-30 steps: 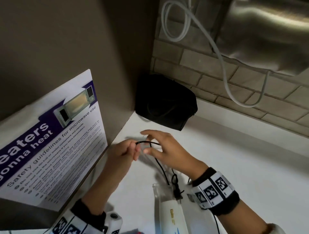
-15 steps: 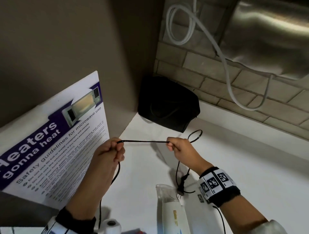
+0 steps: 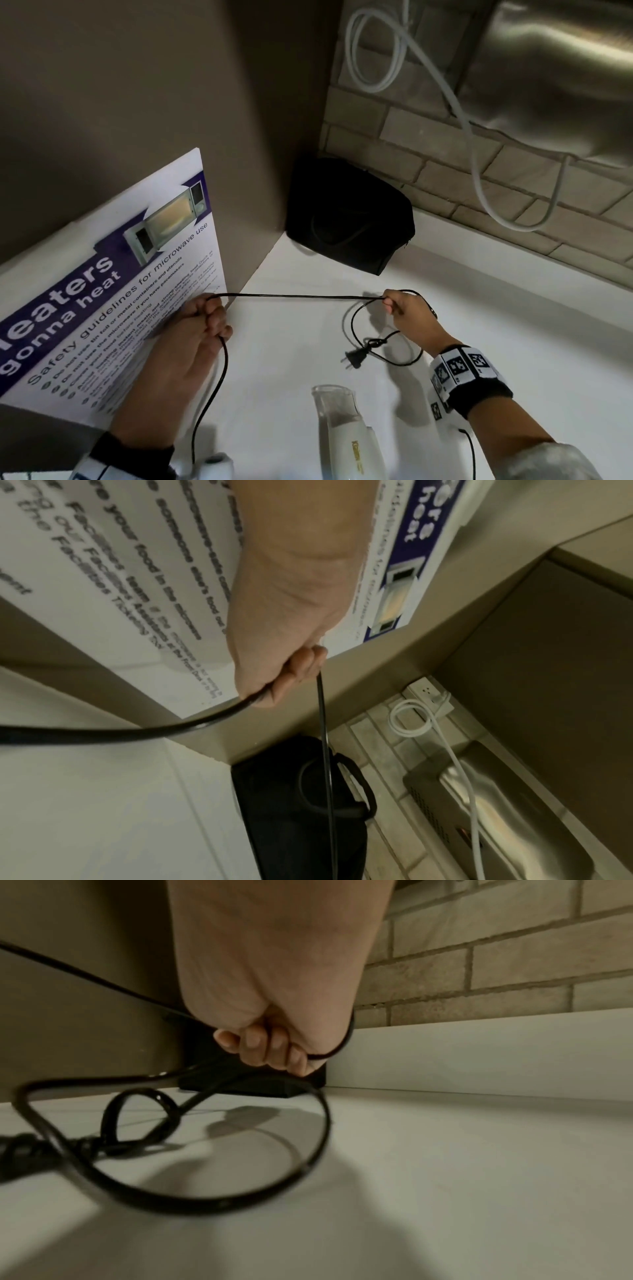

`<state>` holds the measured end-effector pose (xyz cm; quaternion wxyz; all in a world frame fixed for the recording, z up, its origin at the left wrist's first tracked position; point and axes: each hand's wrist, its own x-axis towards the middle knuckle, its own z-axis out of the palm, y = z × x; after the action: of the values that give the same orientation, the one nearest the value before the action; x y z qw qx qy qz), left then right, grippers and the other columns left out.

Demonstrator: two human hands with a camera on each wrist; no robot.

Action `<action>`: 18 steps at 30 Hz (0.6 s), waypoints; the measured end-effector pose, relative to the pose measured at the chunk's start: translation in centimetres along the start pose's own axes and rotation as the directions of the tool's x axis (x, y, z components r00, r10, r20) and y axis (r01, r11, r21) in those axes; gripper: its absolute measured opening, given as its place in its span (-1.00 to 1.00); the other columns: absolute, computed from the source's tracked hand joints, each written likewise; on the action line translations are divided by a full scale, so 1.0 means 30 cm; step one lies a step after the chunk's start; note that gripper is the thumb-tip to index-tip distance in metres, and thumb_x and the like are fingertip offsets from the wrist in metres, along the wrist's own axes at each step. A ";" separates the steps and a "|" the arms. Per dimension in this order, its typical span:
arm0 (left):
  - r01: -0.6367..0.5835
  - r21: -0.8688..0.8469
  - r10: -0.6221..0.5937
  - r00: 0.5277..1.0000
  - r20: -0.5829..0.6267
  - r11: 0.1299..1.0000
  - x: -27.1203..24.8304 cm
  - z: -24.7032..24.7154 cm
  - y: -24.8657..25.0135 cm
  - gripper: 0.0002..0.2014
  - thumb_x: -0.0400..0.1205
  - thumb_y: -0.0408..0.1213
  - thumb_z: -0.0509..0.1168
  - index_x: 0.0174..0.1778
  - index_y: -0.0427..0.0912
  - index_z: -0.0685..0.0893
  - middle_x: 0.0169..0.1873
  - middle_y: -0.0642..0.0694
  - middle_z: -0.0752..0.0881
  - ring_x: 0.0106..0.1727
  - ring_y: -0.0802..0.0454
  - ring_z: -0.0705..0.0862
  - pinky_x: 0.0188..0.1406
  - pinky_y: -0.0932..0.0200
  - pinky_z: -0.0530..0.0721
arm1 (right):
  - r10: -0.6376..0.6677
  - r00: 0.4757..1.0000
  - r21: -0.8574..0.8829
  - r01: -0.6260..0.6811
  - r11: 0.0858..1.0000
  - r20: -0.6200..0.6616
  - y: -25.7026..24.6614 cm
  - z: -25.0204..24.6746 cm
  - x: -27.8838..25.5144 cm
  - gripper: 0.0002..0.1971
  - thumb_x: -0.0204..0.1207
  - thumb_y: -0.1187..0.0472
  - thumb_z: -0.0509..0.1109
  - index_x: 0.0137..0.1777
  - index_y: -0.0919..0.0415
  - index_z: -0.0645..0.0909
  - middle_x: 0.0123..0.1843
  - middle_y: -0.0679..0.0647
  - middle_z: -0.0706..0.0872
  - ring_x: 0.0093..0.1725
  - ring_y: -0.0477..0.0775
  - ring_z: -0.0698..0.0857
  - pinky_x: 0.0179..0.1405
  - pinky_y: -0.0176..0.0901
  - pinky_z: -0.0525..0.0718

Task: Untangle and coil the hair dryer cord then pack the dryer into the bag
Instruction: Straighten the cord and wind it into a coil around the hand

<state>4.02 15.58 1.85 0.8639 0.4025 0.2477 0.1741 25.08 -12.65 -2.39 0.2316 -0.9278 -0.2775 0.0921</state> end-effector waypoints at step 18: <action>-0.262 0.936 0.268 0.943 0.197 0.237 0.009 0.124 -0.132 -0.62 0.71 -0.39 0.00 0.42 -0.33 0.51 0.37 -0.28 0.58 0.43 -0.19 0.50 0.45 0.06 0.35 | 0.305 0.872 -0.199 -0.244 0.949 0.384 -0.188 -0.170 -0.097 -0.65 0.63 0.28 0.07 -0.21 0.03 0.67 -0.45 -0.10 0.65 -0.38 -0.27 0.53 -0.36 -0.37 0.40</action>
<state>6.76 11.00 0.74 0.4101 0.8713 0.2325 0.1363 21.53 -12.03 4.90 0.0852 -0.9319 -0.1910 0.2963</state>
